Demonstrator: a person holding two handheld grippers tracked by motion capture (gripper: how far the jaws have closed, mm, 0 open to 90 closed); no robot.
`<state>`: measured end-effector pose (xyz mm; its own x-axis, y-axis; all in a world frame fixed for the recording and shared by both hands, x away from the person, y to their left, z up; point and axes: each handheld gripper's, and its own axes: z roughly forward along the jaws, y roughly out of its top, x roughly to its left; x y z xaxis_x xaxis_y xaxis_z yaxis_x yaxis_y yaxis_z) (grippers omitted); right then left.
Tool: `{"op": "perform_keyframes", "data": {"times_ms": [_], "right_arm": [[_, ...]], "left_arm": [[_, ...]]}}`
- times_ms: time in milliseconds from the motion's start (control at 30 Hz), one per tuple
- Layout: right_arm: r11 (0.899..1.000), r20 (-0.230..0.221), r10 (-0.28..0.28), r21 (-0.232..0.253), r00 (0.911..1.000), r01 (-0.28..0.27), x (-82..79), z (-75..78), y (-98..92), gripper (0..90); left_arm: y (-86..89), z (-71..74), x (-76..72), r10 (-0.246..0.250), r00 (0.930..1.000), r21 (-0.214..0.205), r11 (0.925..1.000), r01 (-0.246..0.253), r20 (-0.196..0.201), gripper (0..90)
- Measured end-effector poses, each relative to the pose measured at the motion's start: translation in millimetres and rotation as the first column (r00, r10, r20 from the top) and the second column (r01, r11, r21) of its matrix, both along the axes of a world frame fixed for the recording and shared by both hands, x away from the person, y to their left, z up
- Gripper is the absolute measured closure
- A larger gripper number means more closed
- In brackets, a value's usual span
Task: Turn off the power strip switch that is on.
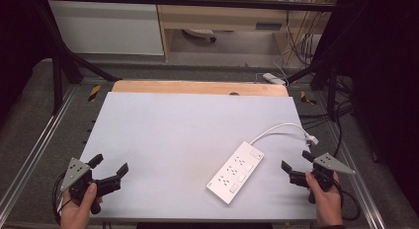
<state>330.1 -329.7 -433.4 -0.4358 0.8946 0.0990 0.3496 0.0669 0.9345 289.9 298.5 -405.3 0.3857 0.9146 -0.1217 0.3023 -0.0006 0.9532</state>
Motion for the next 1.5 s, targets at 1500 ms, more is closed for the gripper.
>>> {"op": "perform_keyframes", "data": {"times_ms": [1500], "right_arm": [[0.994,0.039,-0.063,0.092,0.9972,0.059,-5.3,37.1,7.4,5.4]], "left_arm": [[-3.3,0.4,-0.3,-0.023,0.9997,0.026,0.9994,0.023,0.0,3.9]]}}
